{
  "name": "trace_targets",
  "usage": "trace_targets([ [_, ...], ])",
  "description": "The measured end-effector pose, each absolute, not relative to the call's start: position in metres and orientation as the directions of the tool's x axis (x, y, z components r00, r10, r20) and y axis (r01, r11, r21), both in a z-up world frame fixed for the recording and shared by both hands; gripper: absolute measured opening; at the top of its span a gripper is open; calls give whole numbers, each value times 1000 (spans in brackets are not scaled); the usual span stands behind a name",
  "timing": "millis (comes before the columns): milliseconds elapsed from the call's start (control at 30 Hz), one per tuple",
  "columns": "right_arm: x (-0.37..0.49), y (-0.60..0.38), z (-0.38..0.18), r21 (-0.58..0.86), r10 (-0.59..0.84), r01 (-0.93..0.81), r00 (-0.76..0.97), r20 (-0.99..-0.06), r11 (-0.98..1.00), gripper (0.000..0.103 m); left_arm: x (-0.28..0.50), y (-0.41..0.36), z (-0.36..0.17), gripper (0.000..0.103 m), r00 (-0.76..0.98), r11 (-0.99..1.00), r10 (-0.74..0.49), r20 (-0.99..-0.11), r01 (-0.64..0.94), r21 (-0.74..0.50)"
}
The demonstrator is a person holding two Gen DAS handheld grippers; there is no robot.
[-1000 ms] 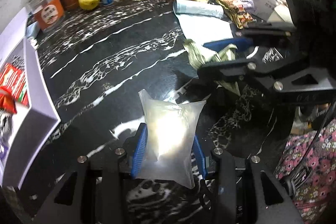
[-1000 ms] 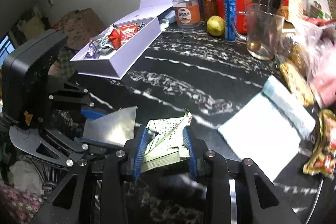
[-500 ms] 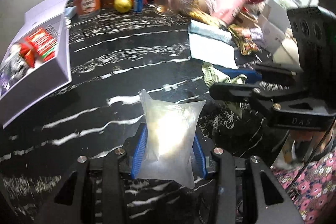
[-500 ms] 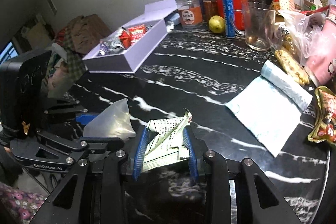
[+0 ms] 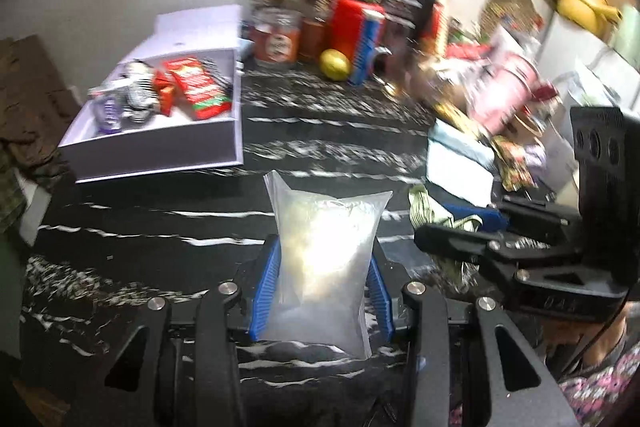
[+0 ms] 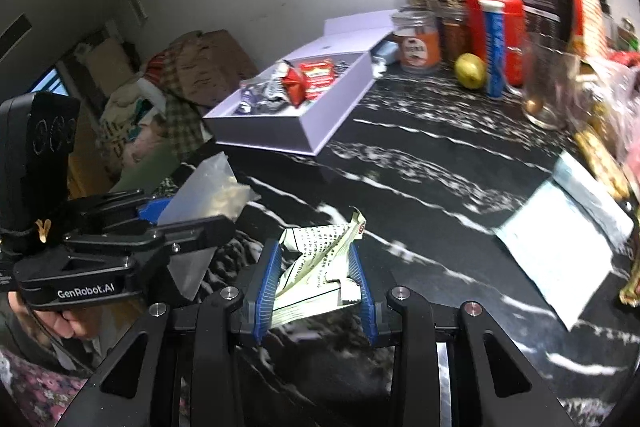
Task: Organize soft objects
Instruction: 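Carry the zip bag with the left tool while the right tool carries the packet toward the box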
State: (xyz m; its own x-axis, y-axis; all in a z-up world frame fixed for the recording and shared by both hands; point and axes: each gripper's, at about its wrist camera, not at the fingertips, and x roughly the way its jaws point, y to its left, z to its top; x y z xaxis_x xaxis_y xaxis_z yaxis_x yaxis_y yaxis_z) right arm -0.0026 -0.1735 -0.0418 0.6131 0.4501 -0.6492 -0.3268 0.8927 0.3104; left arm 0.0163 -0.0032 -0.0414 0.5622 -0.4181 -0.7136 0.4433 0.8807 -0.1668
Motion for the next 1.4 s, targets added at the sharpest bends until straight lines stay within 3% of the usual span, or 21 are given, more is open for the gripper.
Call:
trace_targets([
  [700,63,-128,12,284,546,-472,637,-544,834,35,60,48,23,42,742,952,-302,-598,270,-146],
  [1400,171,-96,49,220,587,-556,665,-461,802,35,157,65,70,42,845,964,-265,-465,249,-97],
])
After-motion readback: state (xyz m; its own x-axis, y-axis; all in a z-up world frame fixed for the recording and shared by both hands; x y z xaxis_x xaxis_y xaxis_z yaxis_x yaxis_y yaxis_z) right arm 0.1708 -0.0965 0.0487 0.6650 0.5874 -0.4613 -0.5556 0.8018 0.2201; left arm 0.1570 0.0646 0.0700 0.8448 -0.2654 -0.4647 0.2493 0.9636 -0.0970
